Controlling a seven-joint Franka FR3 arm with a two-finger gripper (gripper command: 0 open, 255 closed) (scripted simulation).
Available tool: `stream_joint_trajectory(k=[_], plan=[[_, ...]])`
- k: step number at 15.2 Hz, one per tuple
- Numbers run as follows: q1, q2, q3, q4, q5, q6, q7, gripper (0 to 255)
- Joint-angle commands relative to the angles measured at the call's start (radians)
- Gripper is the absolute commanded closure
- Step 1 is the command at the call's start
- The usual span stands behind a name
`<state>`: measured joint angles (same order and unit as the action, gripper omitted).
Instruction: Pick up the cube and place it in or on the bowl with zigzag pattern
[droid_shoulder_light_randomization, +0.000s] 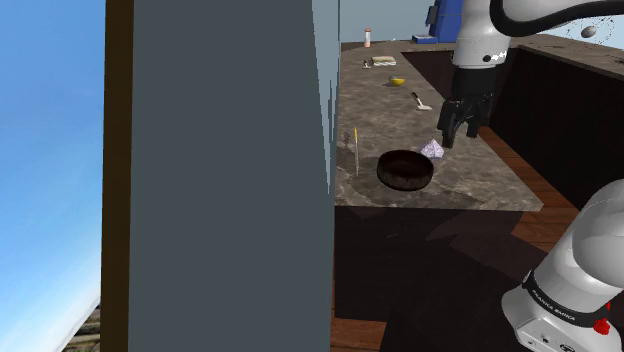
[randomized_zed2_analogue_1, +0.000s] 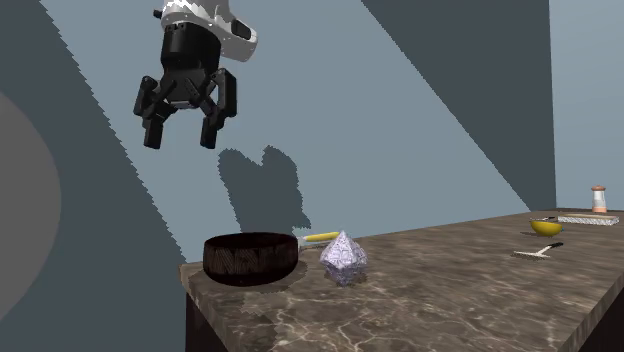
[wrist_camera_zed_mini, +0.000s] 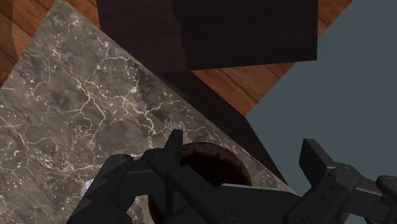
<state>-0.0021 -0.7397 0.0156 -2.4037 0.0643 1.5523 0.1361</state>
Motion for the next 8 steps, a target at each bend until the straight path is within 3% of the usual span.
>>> stream_joint_trajectory(k=[1,8], plan=[[0.0,0.0,0.0,0.0,0.0,0.0,0.0,0],[-0.066,0.31,-0.032,0.149,-0.062,0.058,0.039,0]])
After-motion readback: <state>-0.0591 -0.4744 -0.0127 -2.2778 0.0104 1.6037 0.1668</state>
